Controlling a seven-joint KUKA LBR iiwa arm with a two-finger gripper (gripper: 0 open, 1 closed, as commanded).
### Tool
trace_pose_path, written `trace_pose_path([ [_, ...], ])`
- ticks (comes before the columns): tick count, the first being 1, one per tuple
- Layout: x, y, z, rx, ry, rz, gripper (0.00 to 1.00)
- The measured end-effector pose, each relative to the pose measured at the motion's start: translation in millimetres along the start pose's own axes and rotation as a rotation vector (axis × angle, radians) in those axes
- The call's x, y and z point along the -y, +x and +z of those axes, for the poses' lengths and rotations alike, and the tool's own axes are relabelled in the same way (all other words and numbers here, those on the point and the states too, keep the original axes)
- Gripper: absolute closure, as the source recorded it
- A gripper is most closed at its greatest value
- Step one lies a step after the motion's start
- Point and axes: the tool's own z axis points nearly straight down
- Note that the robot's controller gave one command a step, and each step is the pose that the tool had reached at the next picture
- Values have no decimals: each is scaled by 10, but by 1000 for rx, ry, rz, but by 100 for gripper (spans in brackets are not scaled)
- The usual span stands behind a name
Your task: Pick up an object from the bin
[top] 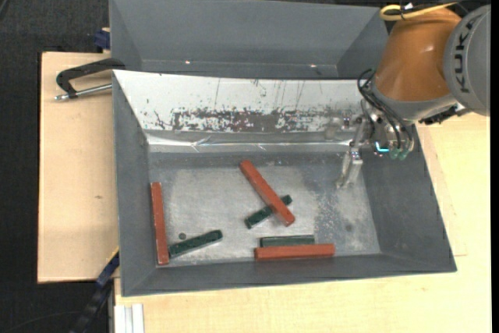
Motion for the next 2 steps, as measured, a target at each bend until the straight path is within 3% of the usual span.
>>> trace_pose_path([
  [1, -1258, 498, 616, 1, -4, -117, 0],
  [2, -1455, 768, 507, 11, 2, -449, 0],
])
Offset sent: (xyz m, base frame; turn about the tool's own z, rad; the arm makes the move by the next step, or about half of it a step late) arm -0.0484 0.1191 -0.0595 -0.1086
